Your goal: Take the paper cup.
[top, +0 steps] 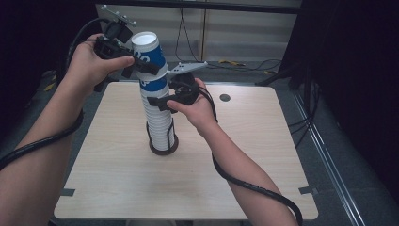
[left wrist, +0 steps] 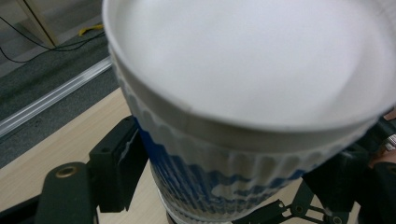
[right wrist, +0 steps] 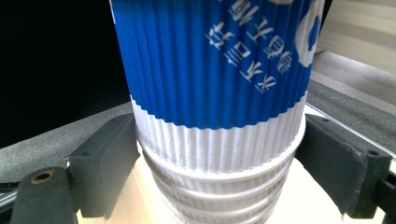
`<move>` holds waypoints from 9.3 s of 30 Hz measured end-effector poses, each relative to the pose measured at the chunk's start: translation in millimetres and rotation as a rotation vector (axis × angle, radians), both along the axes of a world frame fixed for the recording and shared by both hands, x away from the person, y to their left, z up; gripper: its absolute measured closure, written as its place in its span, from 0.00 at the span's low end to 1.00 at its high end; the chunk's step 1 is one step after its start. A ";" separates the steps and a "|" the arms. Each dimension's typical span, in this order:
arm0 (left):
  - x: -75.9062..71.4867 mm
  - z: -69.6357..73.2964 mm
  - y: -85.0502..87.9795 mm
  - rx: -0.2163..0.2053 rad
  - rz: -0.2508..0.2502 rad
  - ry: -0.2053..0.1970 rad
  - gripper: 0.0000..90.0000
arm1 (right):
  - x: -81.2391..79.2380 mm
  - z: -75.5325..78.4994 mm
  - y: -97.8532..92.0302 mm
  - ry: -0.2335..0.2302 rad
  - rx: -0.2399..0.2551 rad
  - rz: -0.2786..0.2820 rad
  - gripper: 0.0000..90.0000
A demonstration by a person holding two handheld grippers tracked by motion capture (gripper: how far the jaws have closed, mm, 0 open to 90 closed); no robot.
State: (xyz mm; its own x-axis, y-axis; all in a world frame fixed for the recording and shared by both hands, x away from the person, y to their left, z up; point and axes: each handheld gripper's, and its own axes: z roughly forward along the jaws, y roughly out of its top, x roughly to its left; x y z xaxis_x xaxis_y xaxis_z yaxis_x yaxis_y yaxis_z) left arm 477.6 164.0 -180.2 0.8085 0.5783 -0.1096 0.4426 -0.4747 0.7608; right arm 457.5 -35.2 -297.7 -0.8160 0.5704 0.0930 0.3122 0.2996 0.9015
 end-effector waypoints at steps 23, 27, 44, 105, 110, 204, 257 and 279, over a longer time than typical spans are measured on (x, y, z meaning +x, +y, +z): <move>-8.1 7.0 15.0 -0.053 0.014 -0.029 0.26 | 0.1 0.0 0.9 0.001 -0.002 -0.003 0.15; -10.5 9.3 15.7 -0.061 0.020 -0.045 0.26 | -0.5 0.3 0.2 0.000 -0.005 -0.003 0.15; -18.7 22.2 33.0 -0.087 0.026 -0.057 0.25 | -0.7 0.5 0.0 0.001 -0.010 -0.001 0.15; -46.9 -77.7 109.0 -0.100 0.093 0.017 0.25 | -11.9 -13.1 -33.0 0.001 -0.027 0.033 0.15; -50.1 -85.4 106.2 -0.086 0.082 0.008 0.25 | -14.1 -19.6 -42.3 0.011 -0.025 0.034 0.15; -96.2 -193.4 19.9 0.020 -0.141 0.134 0.25 | -69.8 -107.5 -116.8 0.133 -0.135 0.130 0.16; -91.4 -229.8 -73.5 0.127 -0.284 0.149 0.26 | -83.3 -136.8 -145.0 0.183 -0.223 0.135 0.16; -87.6 -232.0 -93.9 0.167 -0.314 0.152 0.25 | -85.2 -140.4 -135.5 0.181 -0.267 0.192 0.16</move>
State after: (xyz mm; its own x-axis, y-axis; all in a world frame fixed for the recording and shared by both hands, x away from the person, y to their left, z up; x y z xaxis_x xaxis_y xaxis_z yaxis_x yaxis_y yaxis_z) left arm 390.1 70.0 -412.2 0.9309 0.3248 -0.1674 0.3578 -0.7169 0.5984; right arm 372.3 -170.7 -438.1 -0.8945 0.4324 0.1137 0.3744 0.5855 0.7190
